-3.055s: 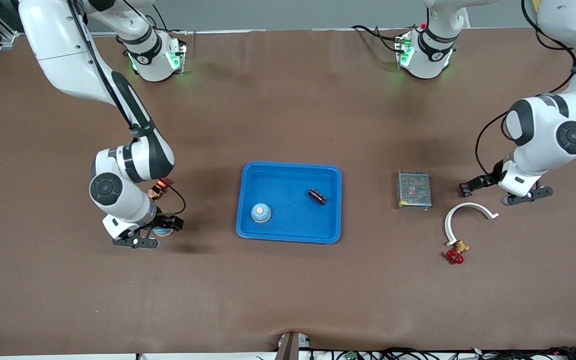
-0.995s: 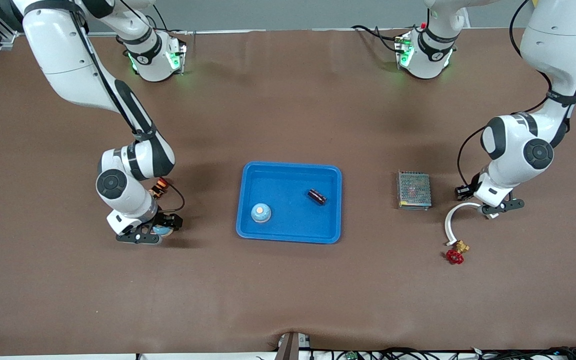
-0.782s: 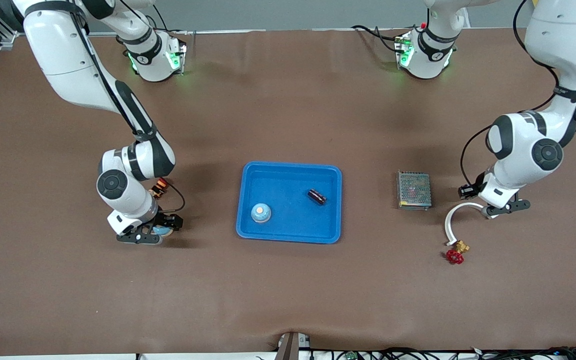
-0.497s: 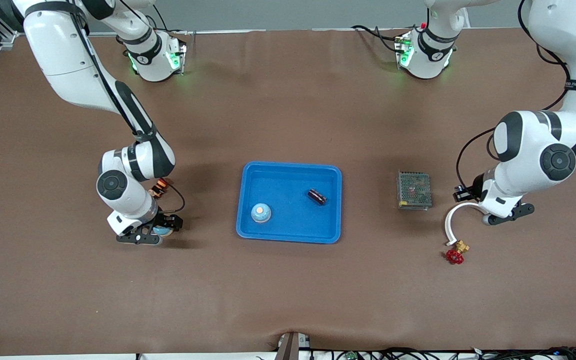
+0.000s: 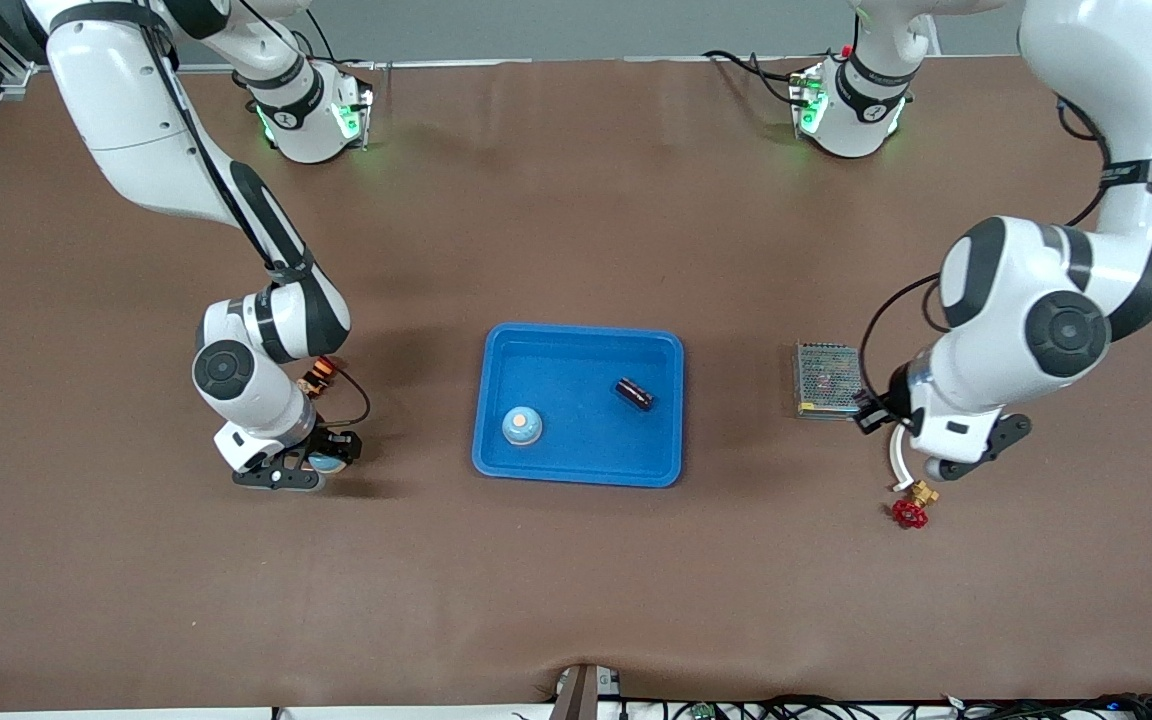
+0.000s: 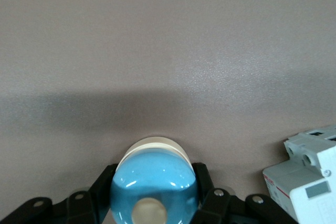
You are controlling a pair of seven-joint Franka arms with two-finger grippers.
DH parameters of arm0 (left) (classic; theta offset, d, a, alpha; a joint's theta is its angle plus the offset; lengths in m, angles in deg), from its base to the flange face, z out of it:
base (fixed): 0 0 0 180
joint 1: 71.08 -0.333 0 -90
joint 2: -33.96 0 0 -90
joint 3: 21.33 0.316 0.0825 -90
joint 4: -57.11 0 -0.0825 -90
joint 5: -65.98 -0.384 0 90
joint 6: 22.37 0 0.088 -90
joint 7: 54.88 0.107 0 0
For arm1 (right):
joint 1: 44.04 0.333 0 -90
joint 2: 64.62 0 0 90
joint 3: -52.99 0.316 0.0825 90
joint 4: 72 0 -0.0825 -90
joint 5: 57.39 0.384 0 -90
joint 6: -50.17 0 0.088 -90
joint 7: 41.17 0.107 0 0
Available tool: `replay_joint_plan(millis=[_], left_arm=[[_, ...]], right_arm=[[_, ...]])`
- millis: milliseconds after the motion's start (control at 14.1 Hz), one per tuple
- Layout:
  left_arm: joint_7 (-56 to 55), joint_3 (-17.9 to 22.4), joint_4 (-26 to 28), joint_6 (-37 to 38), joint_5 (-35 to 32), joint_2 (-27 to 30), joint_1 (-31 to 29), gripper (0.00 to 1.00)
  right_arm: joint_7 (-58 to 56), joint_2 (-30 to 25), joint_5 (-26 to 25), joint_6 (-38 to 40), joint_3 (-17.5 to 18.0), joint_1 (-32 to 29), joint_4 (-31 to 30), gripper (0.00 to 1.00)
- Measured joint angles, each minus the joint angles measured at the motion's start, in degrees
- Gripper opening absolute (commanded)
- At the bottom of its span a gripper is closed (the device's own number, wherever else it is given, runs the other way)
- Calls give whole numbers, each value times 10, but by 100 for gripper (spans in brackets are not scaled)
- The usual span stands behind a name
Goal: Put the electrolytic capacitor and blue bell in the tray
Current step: 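Carry the second bell and capacitor over the tray with both grippers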
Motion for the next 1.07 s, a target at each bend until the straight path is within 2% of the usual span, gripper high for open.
replay_joint_plan(millis=[284,426,639,1066], left_arm=[[-177,0,-101,-3,0,-85,81,3],[-230,2,-128,-33,0,-121,112,3],[-283,3,-138,-85,0,-157,144,3],[-331,13,-139,-165,0,-196,187,3]], right_arm=[[0,0,0,0,0,0,1,0],[4,0,0,7,1,0,3,0],[54,-12,1,49,16,0,14,0],[204,-46,1,102,95,3,15,0]])
